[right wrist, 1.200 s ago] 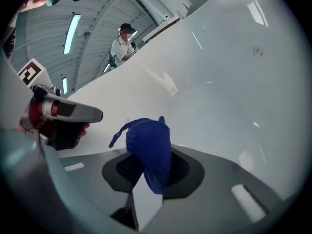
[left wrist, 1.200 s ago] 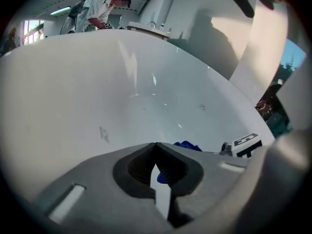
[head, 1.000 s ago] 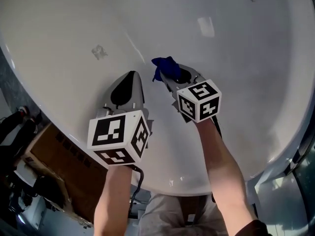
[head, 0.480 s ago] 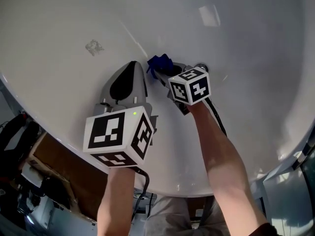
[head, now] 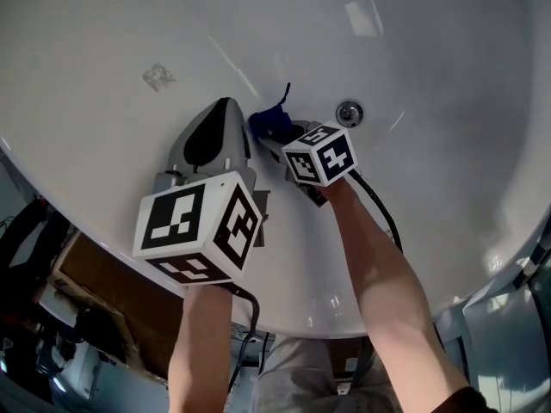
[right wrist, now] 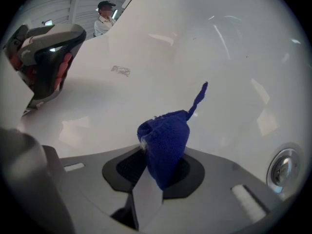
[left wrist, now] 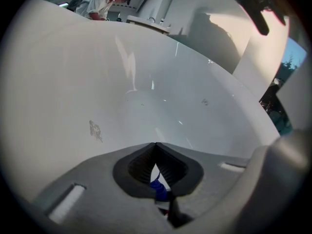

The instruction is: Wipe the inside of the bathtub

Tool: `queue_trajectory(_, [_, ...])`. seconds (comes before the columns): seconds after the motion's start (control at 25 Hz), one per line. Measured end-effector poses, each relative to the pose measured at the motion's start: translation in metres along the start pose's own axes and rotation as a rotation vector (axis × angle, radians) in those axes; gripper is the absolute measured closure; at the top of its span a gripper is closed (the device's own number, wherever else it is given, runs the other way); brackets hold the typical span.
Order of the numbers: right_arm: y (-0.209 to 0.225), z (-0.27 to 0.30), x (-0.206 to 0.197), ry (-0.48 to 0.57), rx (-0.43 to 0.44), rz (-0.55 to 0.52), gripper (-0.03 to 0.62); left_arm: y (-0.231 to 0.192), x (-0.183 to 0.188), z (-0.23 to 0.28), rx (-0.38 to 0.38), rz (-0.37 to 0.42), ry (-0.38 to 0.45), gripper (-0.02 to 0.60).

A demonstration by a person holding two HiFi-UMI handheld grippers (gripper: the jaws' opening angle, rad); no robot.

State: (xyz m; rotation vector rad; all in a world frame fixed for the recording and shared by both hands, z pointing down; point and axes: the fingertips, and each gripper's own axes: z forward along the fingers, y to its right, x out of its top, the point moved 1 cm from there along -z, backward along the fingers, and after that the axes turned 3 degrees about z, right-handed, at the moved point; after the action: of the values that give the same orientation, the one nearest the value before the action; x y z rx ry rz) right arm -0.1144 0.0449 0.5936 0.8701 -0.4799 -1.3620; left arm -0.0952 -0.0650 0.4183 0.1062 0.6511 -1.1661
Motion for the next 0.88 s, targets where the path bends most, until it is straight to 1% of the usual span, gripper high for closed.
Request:
queue_trajectory(0.28, [-0.018, -0.002, -0.015, -0.032, 0.039, 0.012, 0.503, -0.008, 0.004, -0.002, 0.007, 0.009, -0.006, 0.578])
queue_trajectory(0.36, [-0.024, -0.004, -0.022, -0.055, 0.050, -0.003, 0.505, -0.009, 0.005, -0.001, 0.009, 0.007, -0.008, 0.578])
queue_trajectory(0.44, [-0.030, -0.010, -0.029, -0.072, 0.060, -0.021, 0.505, -0.006, 0.006, -0.002, 0.008, 0.008, -0.007, 0.578])
queue_trajectory(0.64, [-0.051, -0.035, -0.042, -0.079, 0.097, -0.024, 0.505, 0.002, 0.008, -0.010, 0.017, 0.013, -0.010, 0.578])
queue_trajectory(0.88, [-0.076, -0.055, -0.049, -0.088, 0.126, -0.040, 0.505, 0.007, 0.010, -0.009, 0.023, 0.082, -0.015, 0.578])
